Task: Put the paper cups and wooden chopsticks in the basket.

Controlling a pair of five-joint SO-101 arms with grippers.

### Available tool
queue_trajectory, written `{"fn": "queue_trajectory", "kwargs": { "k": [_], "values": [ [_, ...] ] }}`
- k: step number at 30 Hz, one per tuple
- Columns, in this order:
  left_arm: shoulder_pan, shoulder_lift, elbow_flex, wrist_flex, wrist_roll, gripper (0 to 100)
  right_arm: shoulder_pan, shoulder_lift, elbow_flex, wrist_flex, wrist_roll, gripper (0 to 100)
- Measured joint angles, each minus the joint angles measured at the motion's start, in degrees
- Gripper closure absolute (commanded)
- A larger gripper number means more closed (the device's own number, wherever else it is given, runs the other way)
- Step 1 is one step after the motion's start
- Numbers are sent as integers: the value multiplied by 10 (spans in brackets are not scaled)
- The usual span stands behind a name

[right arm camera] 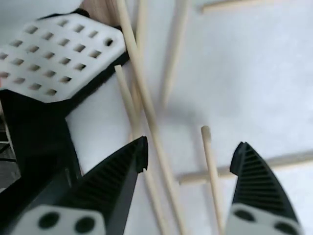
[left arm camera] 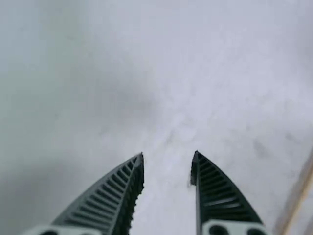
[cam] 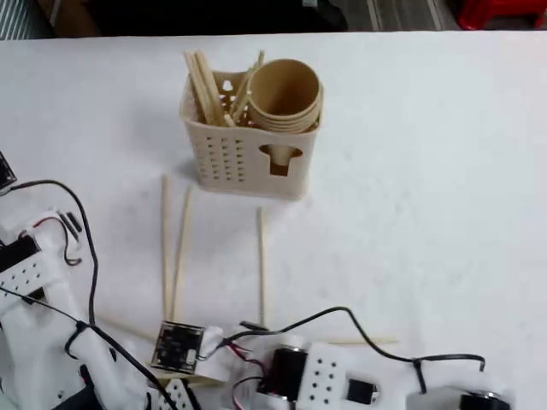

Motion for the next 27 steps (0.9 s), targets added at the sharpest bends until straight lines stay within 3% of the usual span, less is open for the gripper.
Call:
{"fn": "queue_trajectory", "kwargs": {
  "k": [22,27],
  "values": [
    [0,2,0,0,0,828,6,180,-36,-33,-19,721],
    [0,2,0,0,0,828,9,215,-58,-33,-19,881]
  ]
}}
